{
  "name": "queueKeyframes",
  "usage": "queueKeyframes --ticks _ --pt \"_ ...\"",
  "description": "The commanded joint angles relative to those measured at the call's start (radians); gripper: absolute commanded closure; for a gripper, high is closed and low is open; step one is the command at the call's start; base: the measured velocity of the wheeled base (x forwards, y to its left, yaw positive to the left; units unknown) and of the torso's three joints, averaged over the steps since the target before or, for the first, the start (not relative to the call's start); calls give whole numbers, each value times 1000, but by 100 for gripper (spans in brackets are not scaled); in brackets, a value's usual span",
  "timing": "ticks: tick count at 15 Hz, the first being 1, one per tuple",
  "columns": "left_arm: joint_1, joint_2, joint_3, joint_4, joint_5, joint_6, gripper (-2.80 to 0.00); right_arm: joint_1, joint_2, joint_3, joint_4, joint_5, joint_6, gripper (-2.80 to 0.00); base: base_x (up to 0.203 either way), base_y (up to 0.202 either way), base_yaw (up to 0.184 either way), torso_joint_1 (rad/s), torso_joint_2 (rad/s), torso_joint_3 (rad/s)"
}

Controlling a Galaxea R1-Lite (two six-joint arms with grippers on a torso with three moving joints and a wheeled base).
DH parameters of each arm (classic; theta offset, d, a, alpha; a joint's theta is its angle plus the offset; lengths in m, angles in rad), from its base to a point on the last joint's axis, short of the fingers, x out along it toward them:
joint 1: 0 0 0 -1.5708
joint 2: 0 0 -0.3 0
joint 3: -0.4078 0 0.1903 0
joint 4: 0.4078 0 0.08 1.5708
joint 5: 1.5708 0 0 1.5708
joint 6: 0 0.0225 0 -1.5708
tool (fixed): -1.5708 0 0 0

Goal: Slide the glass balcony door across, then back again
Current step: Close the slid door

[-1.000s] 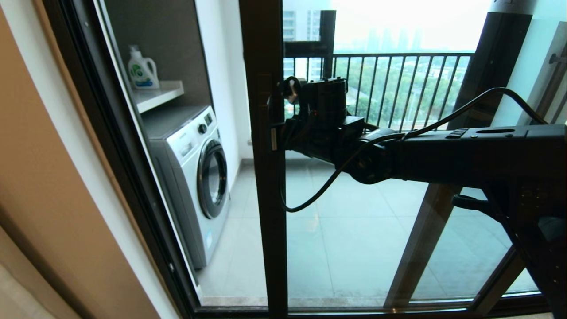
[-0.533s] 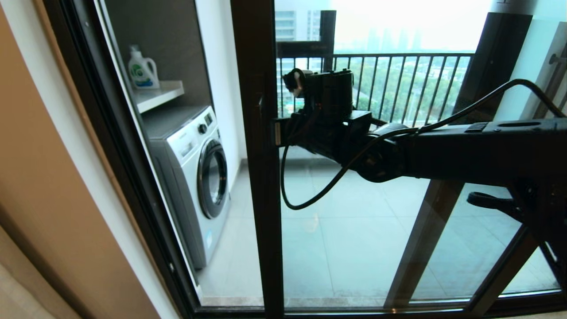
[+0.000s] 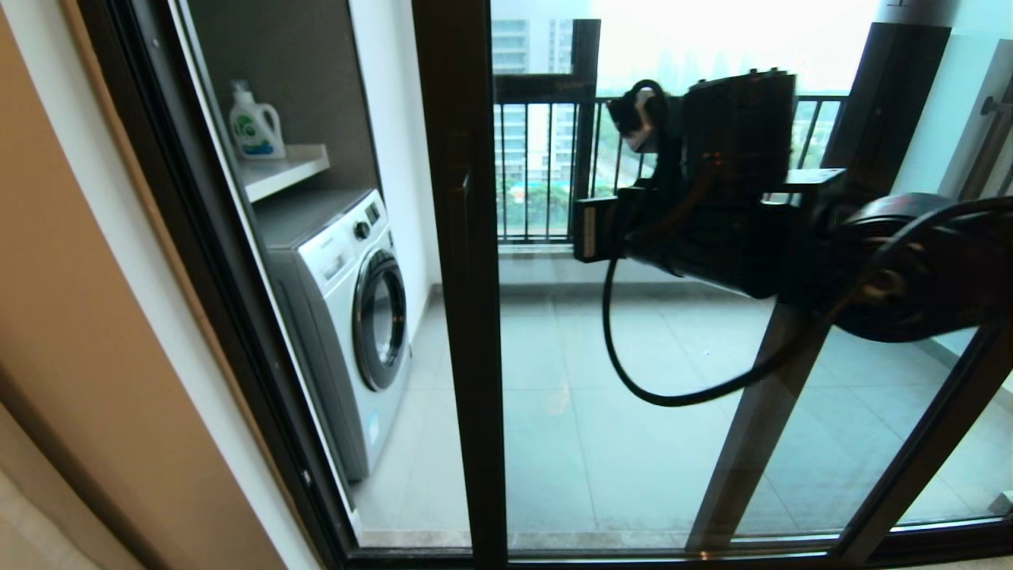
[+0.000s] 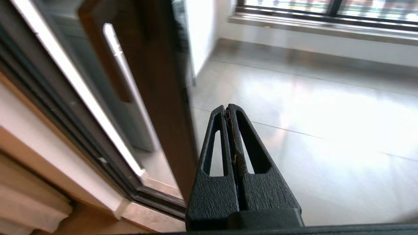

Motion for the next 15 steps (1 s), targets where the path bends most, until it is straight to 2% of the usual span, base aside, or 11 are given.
queueKeyframes --ticks 1,3,7,10,12,15 --pt "0 2 0 -2 0 0 0 -35 -303 185 18 -39 -3 0 0 0 0 0 0 0" --pt "0 2 0 0 0 0 0 -77 -506 276 101 -79 -11 0 0 0 0 0 0 0" --pt "0 2 0 -1 0 0 0 -197 -889 363 376 -179 -39 0 0 0 0 0 0 0" --pt "0 2 0 0 0 0 0 -462 -1107 384 527 -204 -128 0 0 0 0 0 0 0" --pt "0 2 0 0 0 0 0 -556 -1250 393 560 -191 -211 0 0 0 0 0 0 0" --pt "0 2 0 0 0 0 0 -598 -1440 410 598 -76 -266 0 0 0 0 0 0 0"
